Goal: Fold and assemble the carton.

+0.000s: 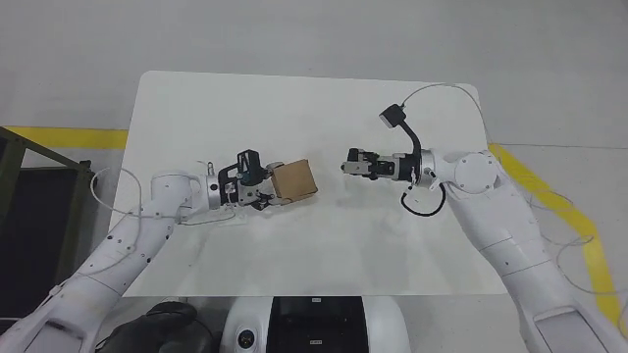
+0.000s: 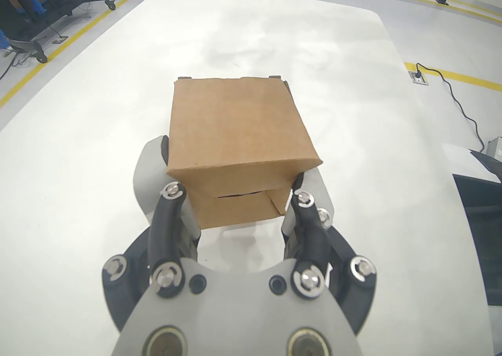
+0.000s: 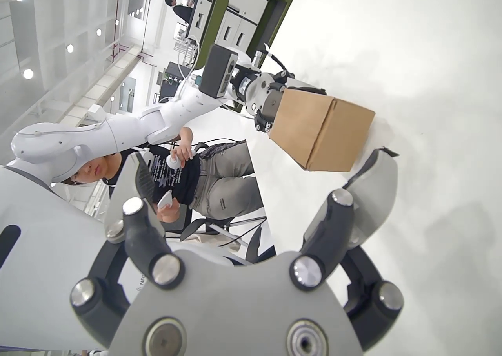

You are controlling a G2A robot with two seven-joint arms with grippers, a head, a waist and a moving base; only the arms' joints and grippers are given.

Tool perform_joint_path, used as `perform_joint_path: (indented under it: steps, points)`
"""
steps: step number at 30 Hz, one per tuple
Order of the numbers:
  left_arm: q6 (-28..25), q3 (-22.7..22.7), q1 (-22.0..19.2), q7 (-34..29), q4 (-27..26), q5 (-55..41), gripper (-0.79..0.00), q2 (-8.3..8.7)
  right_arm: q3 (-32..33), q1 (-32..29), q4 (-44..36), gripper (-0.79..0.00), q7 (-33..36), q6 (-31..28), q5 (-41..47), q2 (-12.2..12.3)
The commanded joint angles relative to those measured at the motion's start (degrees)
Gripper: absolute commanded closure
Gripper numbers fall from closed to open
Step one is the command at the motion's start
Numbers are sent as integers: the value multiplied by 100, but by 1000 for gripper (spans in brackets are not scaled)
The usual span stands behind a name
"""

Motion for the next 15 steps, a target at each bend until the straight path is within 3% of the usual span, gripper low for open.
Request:
perform_joint_path:
  steps: [1,2,15]
  points:
    - [10,53,-57,32,95,43,-523,-24,38,-47,-61,-785,-1,-9,-21,19]
    - [22,73,-82,50,144,68,-785,-35,52,-64,-89,-785,-3,-14,-35,28]
    - [-121,-102,-111,246,330,110,-785,-16,-51,2,-10,-785,74,-319,-39,38]
